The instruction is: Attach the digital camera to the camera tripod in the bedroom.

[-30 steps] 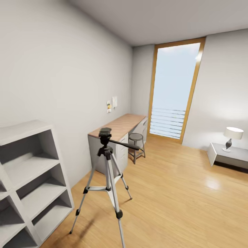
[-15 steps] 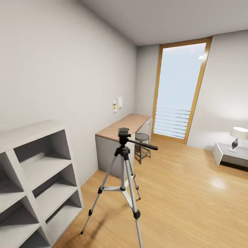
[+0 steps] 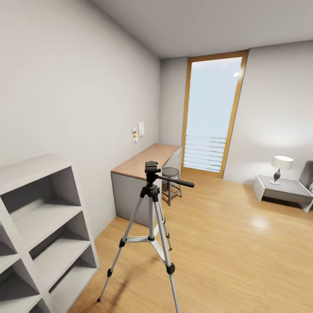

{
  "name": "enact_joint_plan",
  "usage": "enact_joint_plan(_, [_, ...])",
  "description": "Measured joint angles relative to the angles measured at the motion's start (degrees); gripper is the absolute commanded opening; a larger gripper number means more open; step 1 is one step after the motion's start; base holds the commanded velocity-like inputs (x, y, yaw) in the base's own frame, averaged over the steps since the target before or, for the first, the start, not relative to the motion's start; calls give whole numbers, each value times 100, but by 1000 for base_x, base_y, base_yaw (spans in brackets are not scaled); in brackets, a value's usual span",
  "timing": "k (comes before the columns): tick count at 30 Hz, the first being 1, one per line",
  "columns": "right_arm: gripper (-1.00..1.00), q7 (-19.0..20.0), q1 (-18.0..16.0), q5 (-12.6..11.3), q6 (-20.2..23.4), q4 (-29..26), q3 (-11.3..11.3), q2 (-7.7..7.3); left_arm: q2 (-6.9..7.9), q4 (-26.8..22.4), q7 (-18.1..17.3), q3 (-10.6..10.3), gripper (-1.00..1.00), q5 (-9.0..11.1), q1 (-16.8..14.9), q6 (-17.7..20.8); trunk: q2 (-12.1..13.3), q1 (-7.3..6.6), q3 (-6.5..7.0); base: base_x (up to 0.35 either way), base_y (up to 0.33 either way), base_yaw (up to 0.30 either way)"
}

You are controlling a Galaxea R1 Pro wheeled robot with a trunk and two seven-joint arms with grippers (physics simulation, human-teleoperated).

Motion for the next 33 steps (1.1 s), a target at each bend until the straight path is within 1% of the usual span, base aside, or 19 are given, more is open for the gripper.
enact_joint_plan(3, [100, 0, 0, 0, -1, -1, 0, 0, 0, 0, 0, -1, -100, 0, 0, 0, 0, 0, 0, 0, 3, -169])
enact_joint_plan(8, [100, -1, -1, 2, 0, -1, 3, -6, 0, 0, 0, 0, -100, 0, 2, -1, 0, 0, 0, 0, 1, -59])
enact_joint_plan(22, [100, 1, -1, 9, 0, -1, 6, -33, 0, 0, 0, 0, -100, 0, 2, -1, 0, 0, 0, 0, 0, -5])
enact_joint_plan(29, [100, -1, -1, 9, -1, -1, 6, -10, 3, 0, 0, 4, -100, 2, 3, 7, 0, 0, -1, 0, 0, 0])
enact_joint_plan(33, [100, -1, -1, 16, -1, -1, 6, -22, 3, 0, 0, 3, -100, 3, 2, 7, 0, 0, -14, 0, 0, 0])
